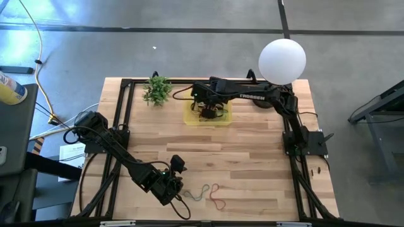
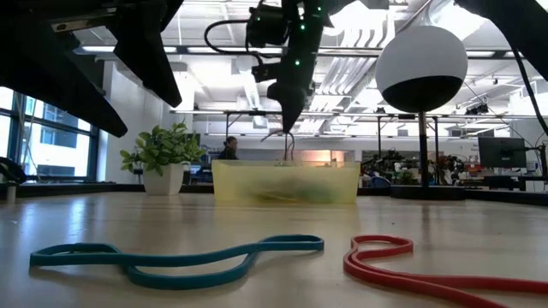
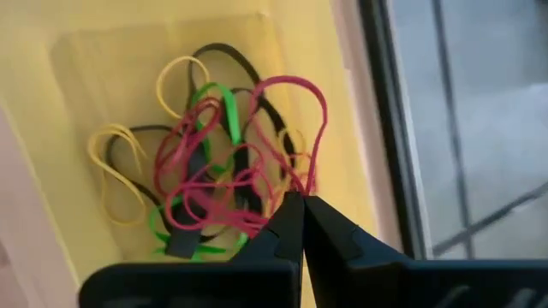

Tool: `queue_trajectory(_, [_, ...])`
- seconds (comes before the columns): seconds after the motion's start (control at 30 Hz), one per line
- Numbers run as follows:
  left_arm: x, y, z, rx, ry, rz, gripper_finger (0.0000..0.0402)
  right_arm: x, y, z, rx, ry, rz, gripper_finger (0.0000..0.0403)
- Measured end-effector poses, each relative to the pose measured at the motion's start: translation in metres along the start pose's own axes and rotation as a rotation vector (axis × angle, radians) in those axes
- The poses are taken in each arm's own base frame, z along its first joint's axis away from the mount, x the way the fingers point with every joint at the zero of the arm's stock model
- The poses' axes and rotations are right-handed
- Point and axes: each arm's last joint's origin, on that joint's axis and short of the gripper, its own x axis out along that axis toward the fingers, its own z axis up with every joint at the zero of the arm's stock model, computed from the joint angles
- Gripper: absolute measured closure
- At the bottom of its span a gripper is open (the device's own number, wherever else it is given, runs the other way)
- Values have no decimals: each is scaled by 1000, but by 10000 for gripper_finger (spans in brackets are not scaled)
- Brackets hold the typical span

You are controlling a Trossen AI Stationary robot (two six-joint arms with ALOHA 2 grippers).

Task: Pick and place rubber bands into bin
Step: Put the top red rubber band into the yellow bin, then put the blue rubber band into the yellow bin

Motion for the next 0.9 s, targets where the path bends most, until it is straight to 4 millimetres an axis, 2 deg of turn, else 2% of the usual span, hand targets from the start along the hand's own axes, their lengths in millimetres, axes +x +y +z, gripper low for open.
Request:
queue_trajectory(0.13, [0,0,0,0,-1,0,163,18,2,-8,13,28,26,402])
queue_trajectory(0.3, [0,0,0,-1,-1,0,163,30,1,-15,63,53,27,389])
queue_trajectory(0.67, [0,0,1,-9,-9,0,163,28,1,-14,52,37,89,266])
queue_trajectory(0.77, [0,0,1,-6,-9,0,163,19,8,-14,31,33,118,240])
queue_trajectory(0.9, [0,-1,3,4,-27,-46,163,-17,30,-13,-33,-34,158,219])
